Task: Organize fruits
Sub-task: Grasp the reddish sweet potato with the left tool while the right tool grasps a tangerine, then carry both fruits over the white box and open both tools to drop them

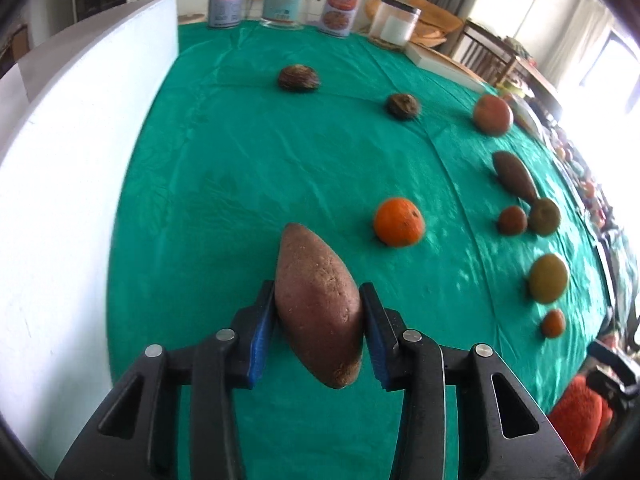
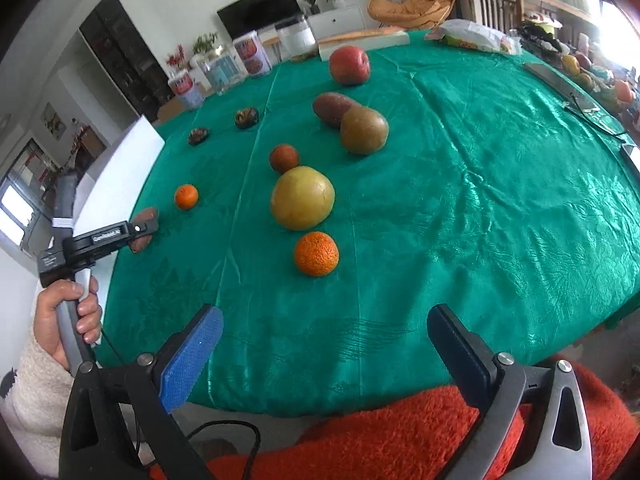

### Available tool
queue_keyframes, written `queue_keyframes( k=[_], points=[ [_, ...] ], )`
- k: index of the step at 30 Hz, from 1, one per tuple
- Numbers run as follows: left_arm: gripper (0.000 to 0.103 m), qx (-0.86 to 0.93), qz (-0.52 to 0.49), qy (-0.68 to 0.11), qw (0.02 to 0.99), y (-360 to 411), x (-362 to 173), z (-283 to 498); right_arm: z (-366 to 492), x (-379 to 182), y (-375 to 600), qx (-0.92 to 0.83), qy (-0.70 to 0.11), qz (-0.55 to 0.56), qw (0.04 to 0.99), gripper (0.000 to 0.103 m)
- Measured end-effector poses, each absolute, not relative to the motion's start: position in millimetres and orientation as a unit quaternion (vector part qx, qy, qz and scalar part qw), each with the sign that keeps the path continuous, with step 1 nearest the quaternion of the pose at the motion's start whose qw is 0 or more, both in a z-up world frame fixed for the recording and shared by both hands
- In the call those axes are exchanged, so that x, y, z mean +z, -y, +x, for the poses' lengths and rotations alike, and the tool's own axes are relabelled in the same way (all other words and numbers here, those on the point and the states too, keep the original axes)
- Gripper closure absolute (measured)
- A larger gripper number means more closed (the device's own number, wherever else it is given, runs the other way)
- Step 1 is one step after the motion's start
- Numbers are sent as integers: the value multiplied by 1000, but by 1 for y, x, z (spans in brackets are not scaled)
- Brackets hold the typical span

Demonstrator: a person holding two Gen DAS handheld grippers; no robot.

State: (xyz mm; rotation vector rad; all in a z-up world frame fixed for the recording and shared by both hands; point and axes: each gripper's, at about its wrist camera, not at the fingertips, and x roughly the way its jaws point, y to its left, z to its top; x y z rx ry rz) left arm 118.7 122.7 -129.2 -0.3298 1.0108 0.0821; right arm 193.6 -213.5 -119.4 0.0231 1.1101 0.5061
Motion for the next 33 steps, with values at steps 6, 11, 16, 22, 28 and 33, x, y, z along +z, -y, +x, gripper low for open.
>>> queue_keyframes(
  k=[6, 11, 16, 22, 28, 33],
  points=[
    [61, -14, -99, -486, 868, -86, -129, 101, 231, -142, 178, 251, -547, -10, 799, 41],
    [60, -24, -103, -489, 866, -90, -129, 101, 235, -145, 159, 240, -539, -45, 806, 73],
    [59, -16, -92, -491, 866, -89, -129, 98, 225, -140, 173, 235, -536, -20, 810, 73],
    [63, -16, -133, -473, 871, -97, -116, 90, 204, -130, 176, 257, -534, 2, 805, 73],
    [63, -61, -221, -413, 882, -125, -27, 32, 181, -80, 114, 361, -514, 21, 778, 73],
    [63, 26, -238, -371, 897, -192, 26, -28, 141, -33, 4, 501, -483, 8, 719, 73]
  ],
)
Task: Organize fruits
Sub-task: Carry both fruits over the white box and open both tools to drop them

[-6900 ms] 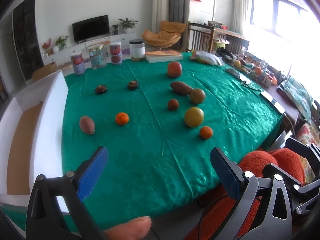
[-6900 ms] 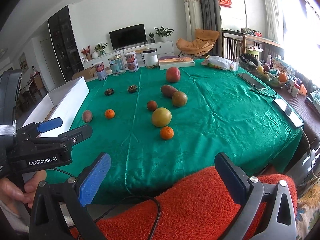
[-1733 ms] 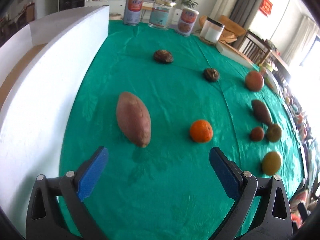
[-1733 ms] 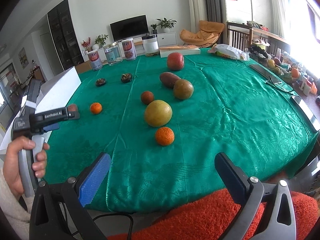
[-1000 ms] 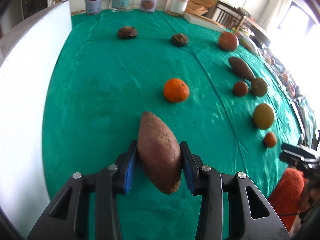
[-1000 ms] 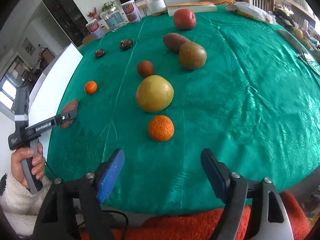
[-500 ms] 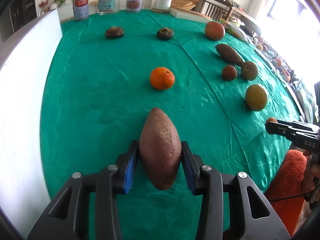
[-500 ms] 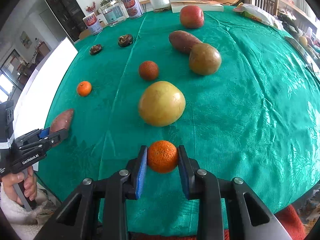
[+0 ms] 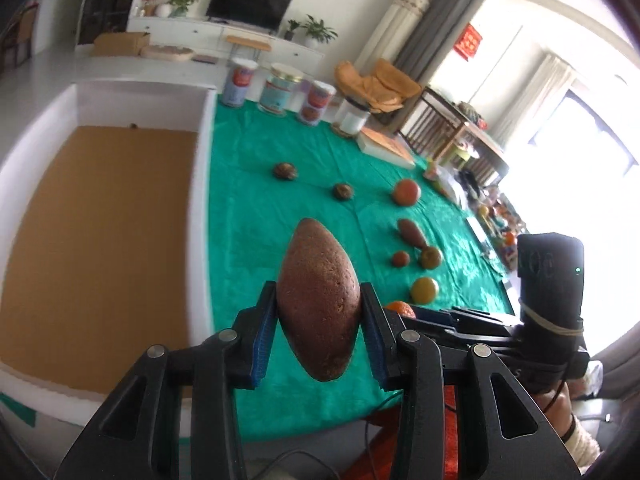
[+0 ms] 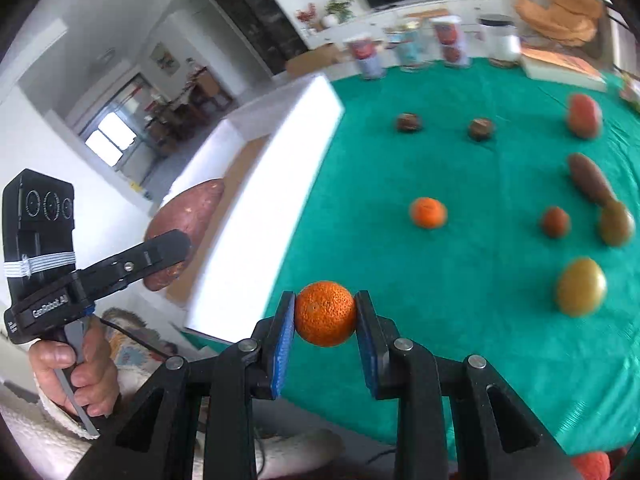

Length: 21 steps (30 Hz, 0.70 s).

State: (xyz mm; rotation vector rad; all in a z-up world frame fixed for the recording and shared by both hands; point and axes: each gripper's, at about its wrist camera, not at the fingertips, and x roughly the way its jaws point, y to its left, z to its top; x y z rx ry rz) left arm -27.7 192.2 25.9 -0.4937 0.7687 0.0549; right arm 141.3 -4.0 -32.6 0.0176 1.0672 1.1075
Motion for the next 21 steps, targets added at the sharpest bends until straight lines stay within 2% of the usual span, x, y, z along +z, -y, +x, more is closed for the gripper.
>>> queue_keyframes(
  k=[5, 11, 12, 14, 15, 16, 18, 20, 21],
  points=[
    [63, 172, -241, -387, 873, -268, 5, -63, 102, -22, -99, 577, -472, -33, 666, 73],
    [61, 257, -232, -428, 835, -306, -48, -78, 98, -53, -156, 558, -494, -73, 662, 70],
    [56, 261, -227, -425, 836, -307, -49, -79, 102, -54, -153, 554, -497, -63, 665, 66],
    [41, 264, -219, -412, 844, -303, -45, -79, 111, -50, -139, 551, -490, -36, 675, 58],
    [32, 261, -216, -401, 851, -300, -42, -78, 117, -46, -130, 547, -483, -26, 683, 51],
    [29, 254, -213, -391, 859, -295, -37, -76, 123, -43, -120, 541, -477, -19, 693, 46],
    [29, 238, -199, -367, 877, -280, -25, -67, 132, -33, -87, 531, -458, -4, 713, 41],
    [26, 217, -181, -340, 897, -261, -14, -57, 134, -33, -47, 506, -435, 0, 745, 31],
    [21, 196, -170, -328, 908, -250, -10, -51, 134, -35, -24, 488, -425, 0, 763, 26]
  ],
)
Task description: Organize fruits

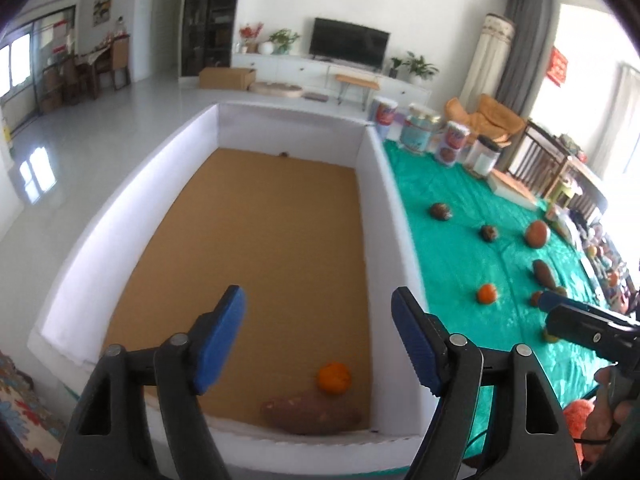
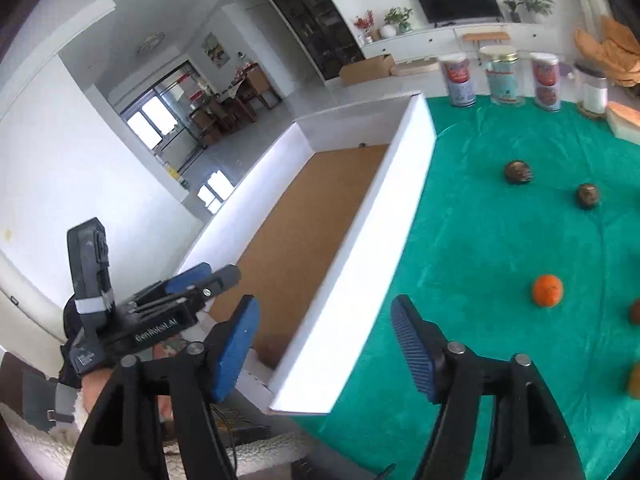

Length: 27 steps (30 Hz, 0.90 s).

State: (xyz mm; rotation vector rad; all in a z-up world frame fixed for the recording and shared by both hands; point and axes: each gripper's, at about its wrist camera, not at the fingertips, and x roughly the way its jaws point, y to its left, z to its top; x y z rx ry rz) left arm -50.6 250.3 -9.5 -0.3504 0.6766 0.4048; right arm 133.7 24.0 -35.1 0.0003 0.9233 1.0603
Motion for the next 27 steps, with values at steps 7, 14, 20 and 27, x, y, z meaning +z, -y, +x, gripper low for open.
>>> queue_keyframes(
  k=[7, 14, 20, 27],
  points=[
    [19, 170, -19, -345, 923, -184, -31, 4, 141, -69, 129, 305, -398, -4, 865, 24],
    [19, 209, 22, -381, 900, -181, -50, 5, 133, -84, 209, 208, -393, 28, 895, 24],
    [19, 228, 4, -377, 898, -187, -47, -3, 143, -86, 203, 200, -386, 8, 901, 24],
    [11, 174, -11, -251, 952, -127, 0, -15, 141, -85, 206, 138, -347, -64, 926, 18]
  ],
)
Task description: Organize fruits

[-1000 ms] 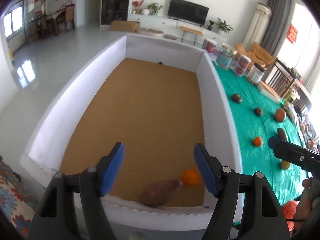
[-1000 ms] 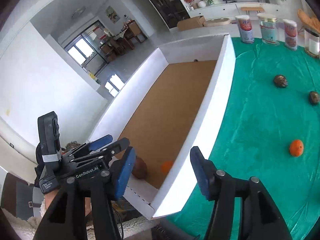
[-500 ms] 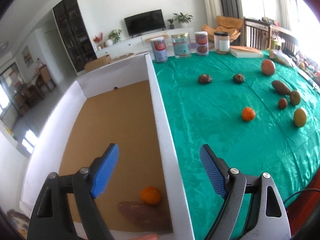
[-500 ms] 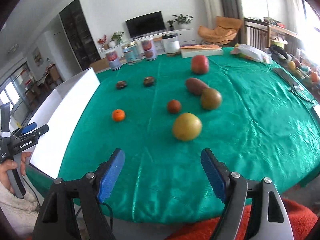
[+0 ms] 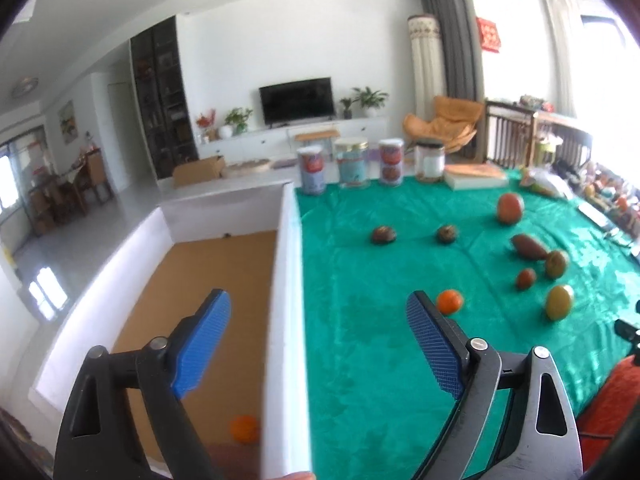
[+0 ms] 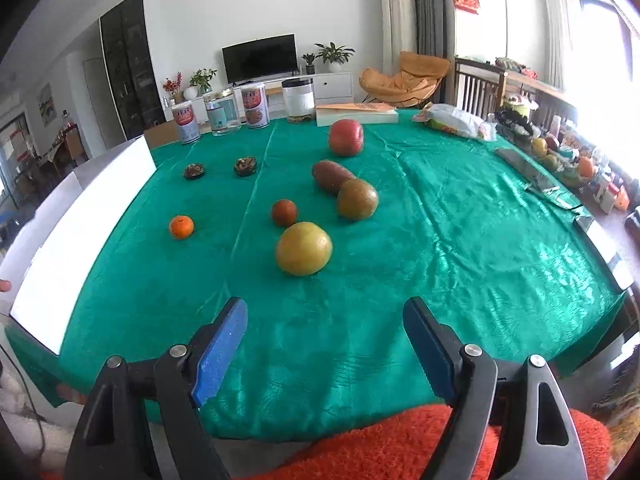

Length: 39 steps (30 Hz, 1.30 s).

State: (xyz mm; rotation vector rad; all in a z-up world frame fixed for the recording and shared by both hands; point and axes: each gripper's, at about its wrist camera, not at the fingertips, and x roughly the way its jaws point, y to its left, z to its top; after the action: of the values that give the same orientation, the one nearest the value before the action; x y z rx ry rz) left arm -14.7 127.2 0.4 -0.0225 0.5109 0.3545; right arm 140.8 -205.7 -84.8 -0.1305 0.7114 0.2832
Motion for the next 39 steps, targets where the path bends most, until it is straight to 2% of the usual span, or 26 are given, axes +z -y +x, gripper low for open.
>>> queue_keyframes(
  k=[2, 10, 15, 25, 39],
  points=[
    [11, 127, -34, -250, 959, -108, -1, -7, 140, -81, 211, 116, -330, -76, 934, 14],
    [11, 58, -103, -318, 941, -70, -74, 61, 142, -85, 222, 117, -341, -50, 931, 13],
    [11, 85, -73, -362, 925, -66, -111, 88, 148, -92, 220, 123, -353, -49, 926, 13],
    [11, 42, -64, -370, 926, -56, -121, 99, 156, -99, 222, 133, -370, -36, 919, 13],
    [11, 19, -59, -424, 903, -53, -133, 120, 157, -99, 223, 139, -374, -29, 916, 13]
  ],
)
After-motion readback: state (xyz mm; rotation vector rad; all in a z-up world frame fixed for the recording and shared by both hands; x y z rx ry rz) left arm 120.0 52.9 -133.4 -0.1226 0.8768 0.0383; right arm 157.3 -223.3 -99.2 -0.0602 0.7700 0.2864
